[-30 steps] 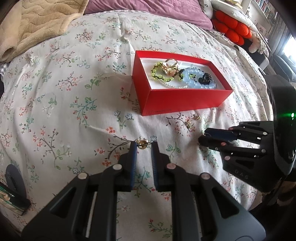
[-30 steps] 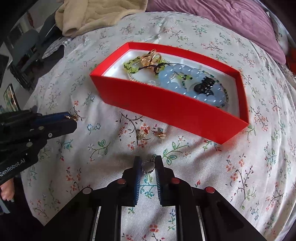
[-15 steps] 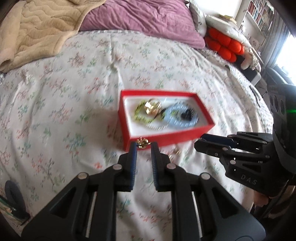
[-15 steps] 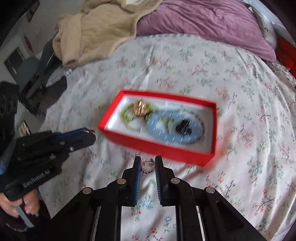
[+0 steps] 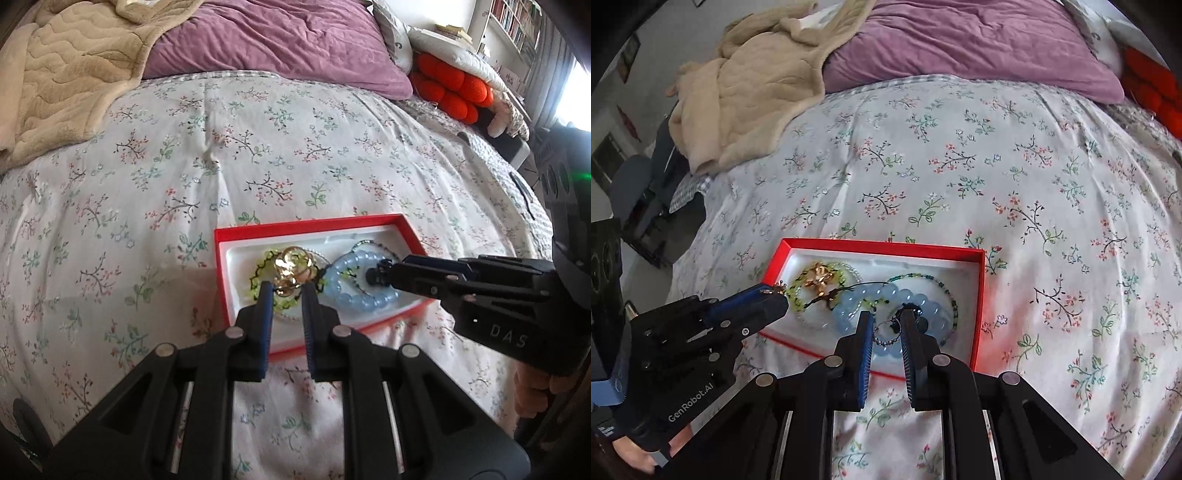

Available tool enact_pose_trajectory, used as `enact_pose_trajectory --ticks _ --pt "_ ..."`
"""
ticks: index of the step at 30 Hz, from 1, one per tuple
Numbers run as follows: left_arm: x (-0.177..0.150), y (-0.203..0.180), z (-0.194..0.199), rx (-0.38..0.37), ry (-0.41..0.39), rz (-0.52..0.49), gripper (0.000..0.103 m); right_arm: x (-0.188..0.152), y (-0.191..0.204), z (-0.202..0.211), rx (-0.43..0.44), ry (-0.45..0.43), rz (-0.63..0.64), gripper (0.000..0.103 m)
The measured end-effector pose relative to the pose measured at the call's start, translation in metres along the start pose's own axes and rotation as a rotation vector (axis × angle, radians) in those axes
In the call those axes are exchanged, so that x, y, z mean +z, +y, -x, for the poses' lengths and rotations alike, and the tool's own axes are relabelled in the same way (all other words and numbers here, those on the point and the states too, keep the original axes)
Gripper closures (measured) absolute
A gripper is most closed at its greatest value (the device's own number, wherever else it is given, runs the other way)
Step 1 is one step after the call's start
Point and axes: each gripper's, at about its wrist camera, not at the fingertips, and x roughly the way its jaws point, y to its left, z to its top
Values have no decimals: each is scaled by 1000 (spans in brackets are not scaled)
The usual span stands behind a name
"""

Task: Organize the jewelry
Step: 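Lower both held pieces into the red box and open both tools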

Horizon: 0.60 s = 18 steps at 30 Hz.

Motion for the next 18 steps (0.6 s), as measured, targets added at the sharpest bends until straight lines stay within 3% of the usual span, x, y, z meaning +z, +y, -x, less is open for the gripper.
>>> enact_pose_trajectory --ticks 11,16,18 --pt "5 6 -16 19 26 21 85 5 -10 -11 39 10 -12 82" --pt "7 7 -14 33 25 28 62 5 -8 -9 33 34 -5 75" --pt "8 8 -10 29 21 39 61 5 -9 -6 35 30 -5 68"
